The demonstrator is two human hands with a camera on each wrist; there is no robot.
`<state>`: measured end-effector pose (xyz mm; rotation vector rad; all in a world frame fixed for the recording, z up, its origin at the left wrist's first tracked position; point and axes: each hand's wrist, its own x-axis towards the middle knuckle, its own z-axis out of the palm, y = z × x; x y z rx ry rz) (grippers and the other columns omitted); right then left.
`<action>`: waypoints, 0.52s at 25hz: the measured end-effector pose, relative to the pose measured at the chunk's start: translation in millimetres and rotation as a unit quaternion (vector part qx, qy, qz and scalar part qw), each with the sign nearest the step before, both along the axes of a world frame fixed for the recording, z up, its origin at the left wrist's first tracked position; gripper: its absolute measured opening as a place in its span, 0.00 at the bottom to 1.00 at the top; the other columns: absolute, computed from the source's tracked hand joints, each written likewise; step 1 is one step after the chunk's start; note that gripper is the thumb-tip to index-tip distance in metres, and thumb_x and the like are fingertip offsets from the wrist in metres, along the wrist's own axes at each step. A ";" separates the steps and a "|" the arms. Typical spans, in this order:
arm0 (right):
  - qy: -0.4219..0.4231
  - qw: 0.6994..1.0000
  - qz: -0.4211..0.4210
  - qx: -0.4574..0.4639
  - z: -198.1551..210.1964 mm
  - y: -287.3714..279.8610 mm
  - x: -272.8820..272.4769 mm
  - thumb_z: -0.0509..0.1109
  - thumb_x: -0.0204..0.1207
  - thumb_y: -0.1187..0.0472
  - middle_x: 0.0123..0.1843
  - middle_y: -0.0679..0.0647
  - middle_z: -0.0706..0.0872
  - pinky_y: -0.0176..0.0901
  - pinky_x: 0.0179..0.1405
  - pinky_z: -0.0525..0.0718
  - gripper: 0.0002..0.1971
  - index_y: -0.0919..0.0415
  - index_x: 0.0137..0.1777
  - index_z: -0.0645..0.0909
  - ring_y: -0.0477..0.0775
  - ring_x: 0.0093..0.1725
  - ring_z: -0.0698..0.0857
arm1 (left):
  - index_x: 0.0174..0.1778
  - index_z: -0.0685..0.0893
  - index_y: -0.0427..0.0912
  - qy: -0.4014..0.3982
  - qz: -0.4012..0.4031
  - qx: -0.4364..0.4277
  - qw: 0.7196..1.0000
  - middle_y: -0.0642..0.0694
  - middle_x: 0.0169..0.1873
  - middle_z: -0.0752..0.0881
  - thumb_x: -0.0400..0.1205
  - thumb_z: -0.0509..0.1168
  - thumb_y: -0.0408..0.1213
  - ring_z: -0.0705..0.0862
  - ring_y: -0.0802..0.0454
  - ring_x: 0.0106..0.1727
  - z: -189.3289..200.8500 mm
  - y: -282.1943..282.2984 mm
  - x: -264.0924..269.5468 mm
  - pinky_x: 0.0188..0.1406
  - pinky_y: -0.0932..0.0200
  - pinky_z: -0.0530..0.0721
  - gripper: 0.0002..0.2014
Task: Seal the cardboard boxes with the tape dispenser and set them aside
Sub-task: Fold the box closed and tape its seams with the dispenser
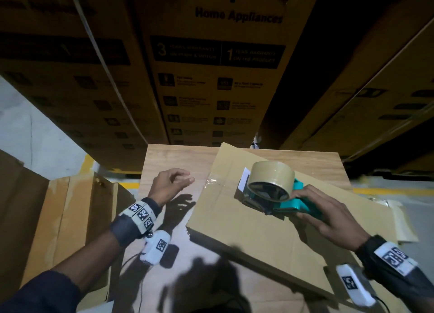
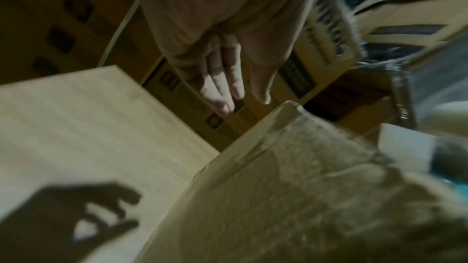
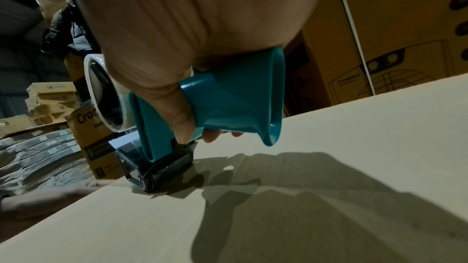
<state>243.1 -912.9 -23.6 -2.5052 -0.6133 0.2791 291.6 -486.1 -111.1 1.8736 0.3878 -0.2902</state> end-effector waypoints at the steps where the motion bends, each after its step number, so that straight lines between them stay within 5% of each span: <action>1: 0.002 1.000 -0.003 0.003 0.8 0.4 -1.2 0.78 0.78 0.63 0.68 0.30 0.77 0.35 0.59 0.84 0.33 0.28 0.73 0.72 0.39 0.66 0.81 | 0.65 0.88 0.50 -0.041 -0.044 0.008 0.998 0.51 0.59 0.91 0.79 0.79 0.46 0.88 0.55 0.61 13.2 1.1 -4.1 0.68 0.48 0.87 0.18; 4: 0.003 1.000 -0.008 0.015 4.5 1.7 -2.5 0.78 0.78 0.63 0.69 0.30 0.77 0.42 0.59 0.86 0.33 0.28 0.72 0.72 0.40 0.66 0.81 | 0.84 0.70 0.59 -0.076 -0.215 0.004 0.974 0.63 0.76 0.75 0.78 0.75 0.55 0.76 0.66 0.75 48.4 -12.5 -24.8 0.76 0.59 0.75 0.38; 7: 0.004 1.000 -0.001 0.011 5.7 2.0 -3.8 0.78 0.78 0.63 0.70 0.29 0.77 0.44 0.60 0.86 0.34 0.26 0.72 0.71 0.39 0.67 0.80 | 0.78 0.53 0.81 -0.020 -0.300 0.007 0.954 0.73 0.73 0.73 0.81 0.77 0.50 0.75 0.69 0.73 46.1 -30.5 -38.4 0.79 0.60 0.73 0.43; 13: 0.009 1.000 0.001 0.009 7.0 0.2 -5.0 0.78 0.78 0.64 0.70 0.29 0.76 0.40 0.60 0.85 0.35 0.24 0.72 0.70 0.38 0.68 0.79 | 0.83 0.49 0.80 0.076 -0.335 -0.047 0.938 0.60 0.77 0.78 0.83 0.72 0.53 0.79 0.54 0.76 28.7 -29.6 -29.6 0.81 0.47 0.75 0.43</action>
